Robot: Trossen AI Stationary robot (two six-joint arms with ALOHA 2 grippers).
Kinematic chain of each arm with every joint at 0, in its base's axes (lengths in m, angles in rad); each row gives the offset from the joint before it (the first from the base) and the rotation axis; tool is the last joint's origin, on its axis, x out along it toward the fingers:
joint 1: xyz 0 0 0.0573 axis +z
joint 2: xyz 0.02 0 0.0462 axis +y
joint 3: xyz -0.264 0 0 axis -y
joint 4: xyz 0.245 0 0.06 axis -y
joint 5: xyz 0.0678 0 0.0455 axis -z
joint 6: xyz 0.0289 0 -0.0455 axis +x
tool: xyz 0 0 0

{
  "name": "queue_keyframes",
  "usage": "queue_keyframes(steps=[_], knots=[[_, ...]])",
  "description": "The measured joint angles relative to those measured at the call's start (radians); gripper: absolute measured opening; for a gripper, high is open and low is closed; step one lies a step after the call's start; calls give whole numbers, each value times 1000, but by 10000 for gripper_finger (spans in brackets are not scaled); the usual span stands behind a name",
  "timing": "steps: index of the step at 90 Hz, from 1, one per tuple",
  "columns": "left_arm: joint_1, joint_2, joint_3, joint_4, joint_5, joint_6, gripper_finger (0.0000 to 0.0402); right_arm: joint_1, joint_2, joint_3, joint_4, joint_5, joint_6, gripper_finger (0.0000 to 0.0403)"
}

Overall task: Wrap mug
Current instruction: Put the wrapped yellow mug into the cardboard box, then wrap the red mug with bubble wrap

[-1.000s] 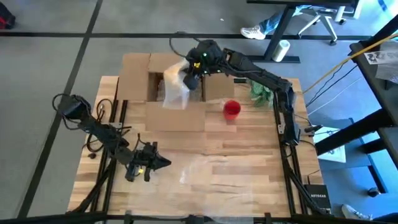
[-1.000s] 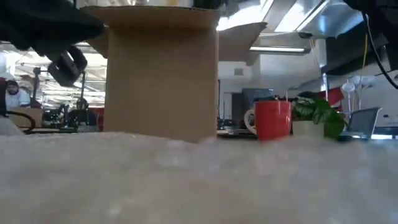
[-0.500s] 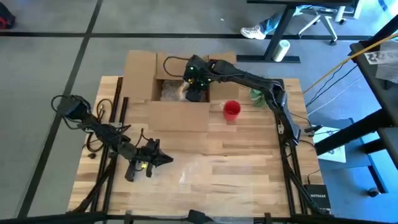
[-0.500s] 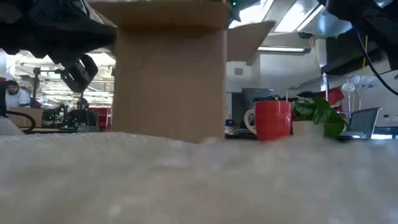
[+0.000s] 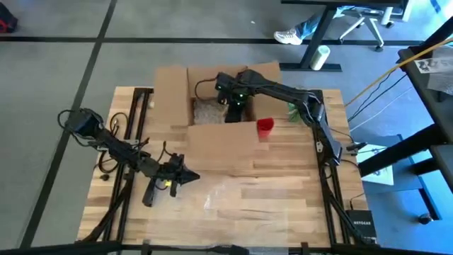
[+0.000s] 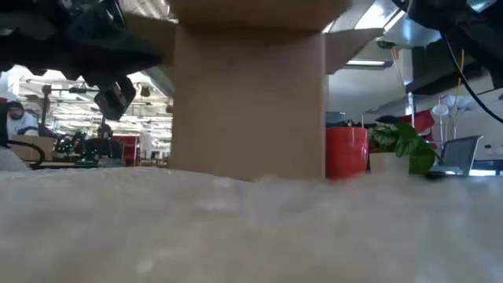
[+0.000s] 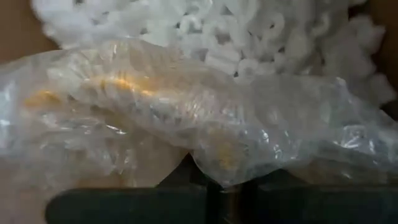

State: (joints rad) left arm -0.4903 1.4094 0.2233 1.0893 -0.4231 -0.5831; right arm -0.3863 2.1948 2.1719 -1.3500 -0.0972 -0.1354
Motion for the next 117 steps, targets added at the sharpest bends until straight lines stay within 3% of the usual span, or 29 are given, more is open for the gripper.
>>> queue_keyframes(steps=[35,52,67,86,117], knots=[[1,0,0,0,2,-11,0,0,1,88,37,-4,4,95],[0,0,0,-1,2,-11,0,6,0,183,11,-55,8,98],[0,0,0,-1,7,-17,0,14,-22,184,-10,-74,15,99],[0,0,0,-1,21,-19,0,13,-42,184,3,-206,34,99],[0,0,0,-1,32,-19,0,22,-152,184,285,-263,69,99]])
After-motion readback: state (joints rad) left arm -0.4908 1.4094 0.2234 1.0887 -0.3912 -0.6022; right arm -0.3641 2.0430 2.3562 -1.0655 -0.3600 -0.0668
